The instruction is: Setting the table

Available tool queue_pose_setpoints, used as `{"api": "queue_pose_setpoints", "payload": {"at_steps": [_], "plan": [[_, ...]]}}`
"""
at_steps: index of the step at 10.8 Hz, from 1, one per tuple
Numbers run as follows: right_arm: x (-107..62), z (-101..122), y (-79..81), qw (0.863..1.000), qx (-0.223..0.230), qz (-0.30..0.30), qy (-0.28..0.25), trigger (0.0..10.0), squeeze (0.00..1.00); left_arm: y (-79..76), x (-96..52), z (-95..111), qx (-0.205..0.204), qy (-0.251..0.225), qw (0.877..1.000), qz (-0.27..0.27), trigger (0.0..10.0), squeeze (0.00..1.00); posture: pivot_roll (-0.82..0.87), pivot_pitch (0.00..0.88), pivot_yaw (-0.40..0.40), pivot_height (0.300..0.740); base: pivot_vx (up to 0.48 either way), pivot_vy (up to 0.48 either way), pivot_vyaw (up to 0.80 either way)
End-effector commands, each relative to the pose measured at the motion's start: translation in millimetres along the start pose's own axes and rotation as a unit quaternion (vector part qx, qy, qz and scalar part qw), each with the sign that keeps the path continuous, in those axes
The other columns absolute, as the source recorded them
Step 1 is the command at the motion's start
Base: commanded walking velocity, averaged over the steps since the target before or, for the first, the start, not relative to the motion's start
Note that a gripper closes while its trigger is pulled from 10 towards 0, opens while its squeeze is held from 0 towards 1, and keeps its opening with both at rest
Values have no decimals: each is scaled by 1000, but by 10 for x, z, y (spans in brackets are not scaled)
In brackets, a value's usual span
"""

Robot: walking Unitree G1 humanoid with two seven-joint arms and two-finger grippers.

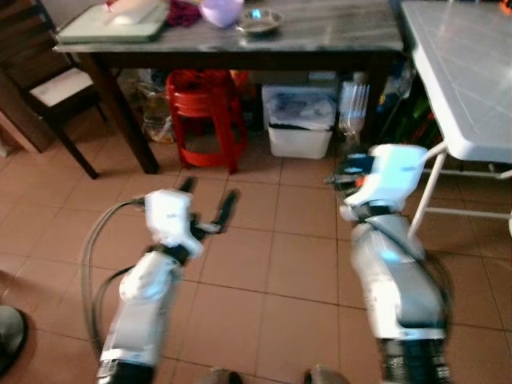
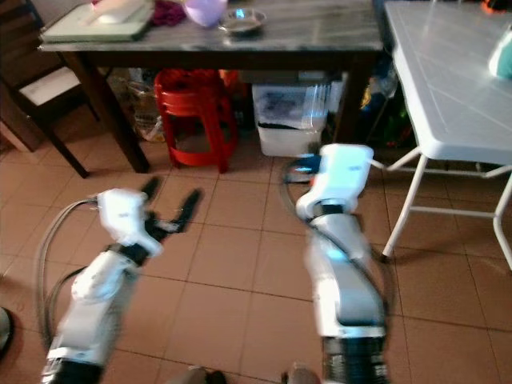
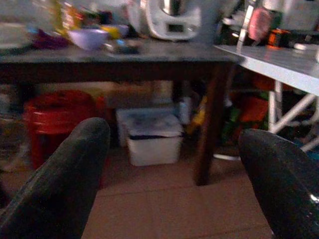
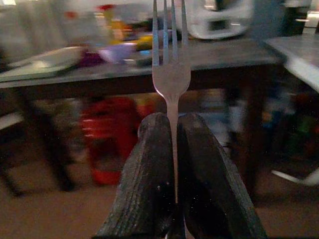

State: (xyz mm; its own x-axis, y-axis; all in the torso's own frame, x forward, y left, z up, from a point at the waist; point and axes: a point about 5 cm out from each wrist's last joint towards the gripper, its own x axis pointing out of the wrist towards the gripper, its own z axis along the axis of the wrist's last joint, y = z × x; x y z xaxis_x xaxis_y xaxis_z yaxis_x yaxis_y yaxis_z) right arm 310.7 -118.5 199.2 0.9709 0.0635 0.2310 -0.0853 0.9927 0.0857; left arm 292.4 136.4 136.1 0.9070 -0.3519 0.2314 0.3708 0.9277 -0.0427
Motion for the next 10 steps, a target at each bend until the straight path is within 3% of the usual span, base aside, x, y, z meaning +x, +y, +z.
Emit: {"api": "queue_pose_setpoints", "payload": {"at_steps": [1, 10], "plan": [[0, 40, -23, 1000, -3, -1, -9, 10000, 0, -23, -13, 21, -3, -6, 1000, -7, 10000, 0, -103, 163, 94, 740, 304, 0, 0], [-3, 36, -6, 1000, -4, 3, -10, 10000, 0, -37, -45, -7, -7, 2, 1000, -15, 10000, 0, -104, 166, 93, 740, 389, 0, 0]]}}
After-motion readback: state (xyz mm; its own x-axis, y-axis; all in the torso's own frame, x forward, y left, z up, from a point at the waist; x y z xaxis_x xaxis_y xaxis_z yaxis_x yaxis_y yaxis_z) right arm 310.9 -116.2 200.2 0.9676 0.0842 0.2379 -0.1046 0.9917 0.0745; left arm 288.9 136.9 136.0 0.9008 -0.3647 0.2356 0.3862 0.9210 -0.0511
